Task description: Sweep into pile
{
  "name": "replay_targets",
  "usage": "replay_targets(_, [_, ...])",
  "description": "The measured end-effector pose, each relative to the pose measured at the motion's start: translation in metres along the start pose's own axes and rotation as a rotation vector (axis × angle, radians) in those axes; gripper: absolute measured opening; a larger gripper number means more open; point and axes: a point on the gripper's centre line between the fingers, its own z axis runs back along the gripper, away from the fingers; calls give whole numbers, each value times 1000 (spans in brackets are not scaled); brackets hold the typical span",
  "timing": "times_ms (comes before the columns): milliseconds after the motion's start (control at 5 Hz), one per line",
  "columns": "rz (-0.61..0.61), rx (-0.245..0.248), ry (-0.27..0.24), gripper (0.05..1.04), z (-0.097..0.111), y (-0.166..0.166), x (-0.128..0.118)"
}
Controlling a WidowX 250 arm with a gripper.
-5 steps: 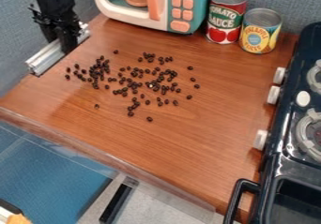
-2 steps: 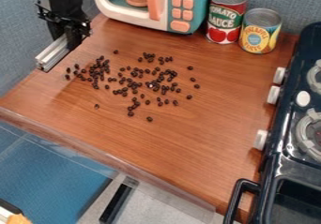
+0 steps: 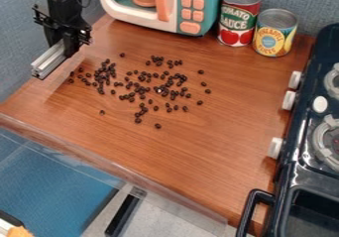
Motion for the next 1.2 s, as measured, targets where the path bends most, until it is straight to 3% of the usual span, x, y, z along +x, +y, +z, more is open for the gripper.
replay_targets(600, [-46, -12, 19, 379, -21, -16, -6])
replay_targets(1000, [-78, 9, 9, 379, -22, -33, -6])
replay_targets(1200, [-82, -9, -8, 379, -20, -47, -6])
